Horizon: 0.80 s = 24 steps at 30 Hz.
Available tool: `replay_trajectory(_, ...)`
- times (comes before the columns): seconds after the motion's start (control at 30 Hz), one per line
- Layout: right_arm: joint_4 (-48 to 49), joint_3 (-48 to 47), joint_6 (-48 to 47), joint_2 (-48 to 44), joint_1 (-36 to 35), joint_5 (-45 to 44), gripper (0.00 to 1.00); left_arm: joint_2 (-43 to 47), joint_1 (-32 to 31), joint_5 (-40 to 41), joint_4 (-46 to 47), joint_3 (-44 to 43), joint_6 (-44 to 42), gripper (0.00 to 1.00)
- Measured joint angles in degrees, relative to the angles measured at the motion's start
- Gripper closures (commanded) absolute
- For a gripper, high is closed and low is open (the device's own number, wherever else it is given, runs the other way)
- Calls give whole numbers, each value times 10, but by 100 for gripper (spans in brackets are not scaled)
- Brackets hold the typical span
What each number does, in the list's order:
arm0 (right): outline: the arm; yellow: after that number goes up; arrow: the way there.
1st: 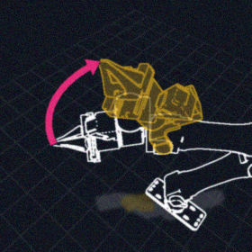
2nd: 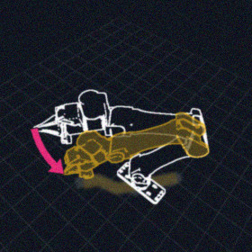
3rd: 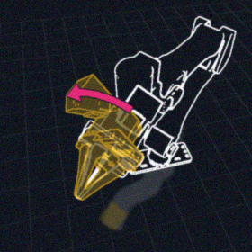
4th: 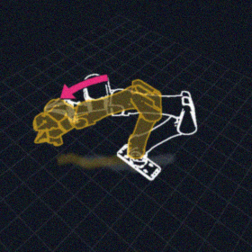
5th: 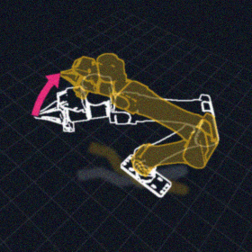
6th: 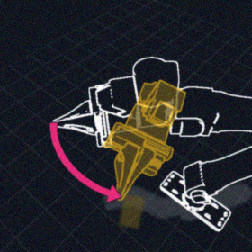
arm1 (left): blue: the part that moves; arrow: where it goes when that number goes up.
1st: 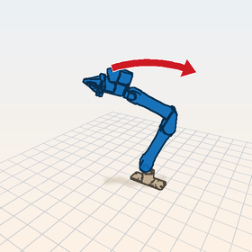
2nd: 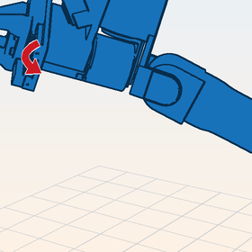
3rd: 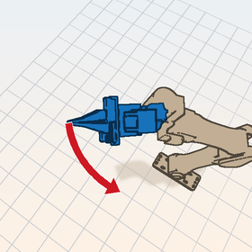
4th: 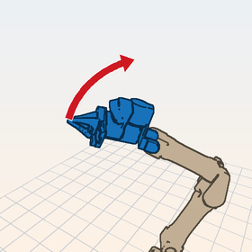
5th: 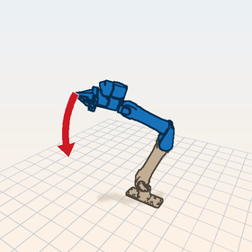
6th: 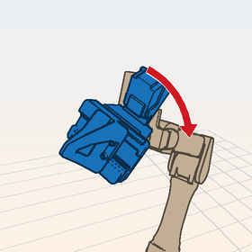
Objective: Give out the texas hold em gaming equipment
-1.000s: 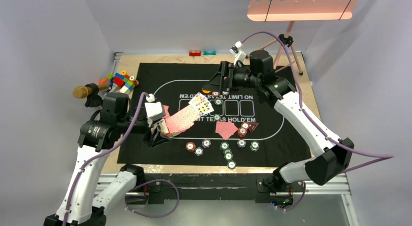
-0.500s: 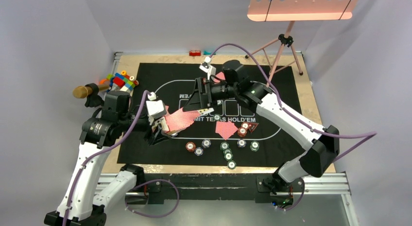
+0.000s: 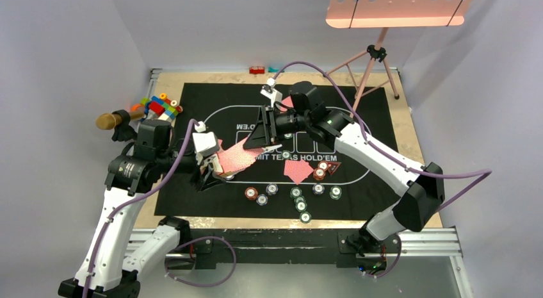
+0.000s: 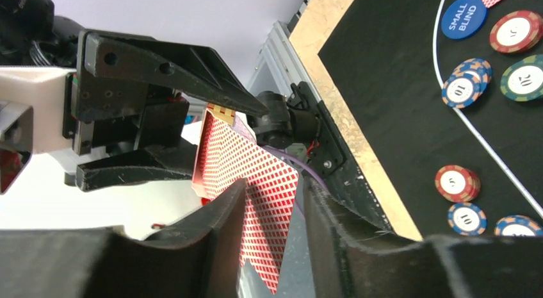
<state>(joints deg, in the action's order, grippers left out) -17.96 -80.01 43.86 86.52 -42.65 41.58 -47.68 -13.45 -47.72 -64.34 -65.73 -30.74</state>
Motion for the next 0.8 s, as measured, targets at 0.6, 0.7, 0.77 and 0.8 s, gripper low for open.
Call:
replay_trajectory(0.6,-15,1,2,-27,16,1,89,1,0,5,-1,0,-3,100)
replay_trajectory(0.7,-11,2,5,-37,20,2,94,1,0,5,-1,0,-3,100)
replay_trajectory(0.77,-6,6,11,-42,23,4,96,1,0,5,-1,0,-3,100)
replay_trajectory(0.8,-4,7,14,-44,24,6,96,1,0,5,-1,0,-3,100)
